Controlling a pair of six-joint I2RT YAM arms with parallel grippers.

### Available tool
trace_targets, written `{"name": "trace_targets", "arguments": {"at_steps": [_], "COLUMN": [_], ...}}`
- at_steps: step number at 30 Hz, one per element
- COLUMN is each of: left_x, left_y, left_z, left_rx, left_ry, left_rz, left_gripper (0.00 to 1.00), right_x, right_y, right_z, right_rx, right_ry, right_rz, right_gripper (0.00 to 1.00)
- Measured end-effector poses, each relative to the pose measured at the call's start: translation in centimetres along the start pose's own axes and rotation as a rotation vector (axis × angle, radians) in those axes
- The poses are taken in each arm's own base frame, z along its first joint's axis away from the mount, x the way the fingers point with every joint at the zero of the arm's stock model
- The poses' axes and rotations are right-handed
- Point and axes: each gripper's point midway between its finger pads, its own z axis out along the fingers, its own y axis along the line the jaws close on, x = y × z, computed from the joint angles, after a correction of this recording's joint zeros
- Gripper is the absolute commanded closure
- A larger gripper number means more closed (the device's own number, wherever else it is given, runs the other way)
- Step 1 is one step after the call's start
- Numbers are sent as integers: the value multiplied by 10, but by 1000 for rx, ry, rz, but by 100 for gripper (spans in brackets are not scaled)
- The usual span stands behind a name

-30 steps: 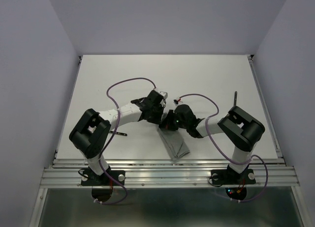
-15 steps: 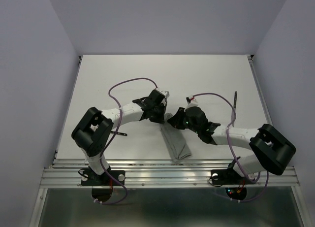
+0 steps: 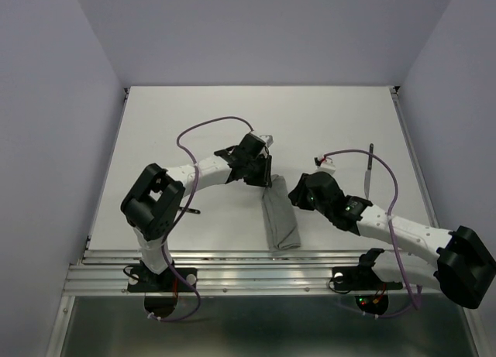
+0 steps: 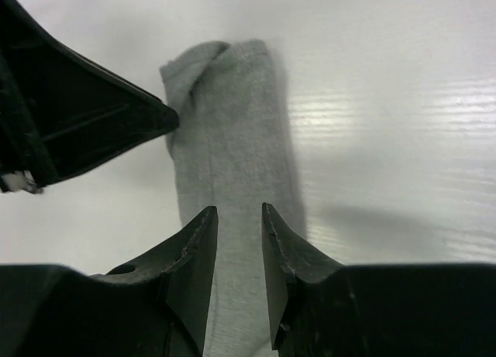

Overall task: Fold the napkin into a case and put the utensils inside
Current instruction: Stuff the top corner of the smaller-rectangle-folded napkin into the folded napkin.

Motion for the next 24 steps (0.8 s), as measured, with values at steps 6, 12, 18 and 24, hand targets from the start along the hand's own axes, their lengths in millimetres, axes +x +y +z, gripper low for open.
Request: {"name": "trace_targets", "arguments": {"at_steps": [6, 12, 18, 24], "left_x": [-3, -26, -45, -13], "left_y": [-3, -15, -11, 23], "left_z": [-13, -53, -87, -85], "left_rx": [-1, 15, 19, -24], "left_ry": [-8, -97, -188, -147], "left_rz": [6, 22, 6, -52], "left_gripper": [52, 52, 52, 57], "right_x": [22, 46, 88, 116], "right_y": [-18, -9, 6, 8], "right_z": [-8, -12, -18, -11], "right_rx": [53, 25, -11, 4], "right_ry": [100, 174, 283, 347], "right_rz": [-49, -88, -119, -105], "right_gripper": [80, 95, 99, 99]}}
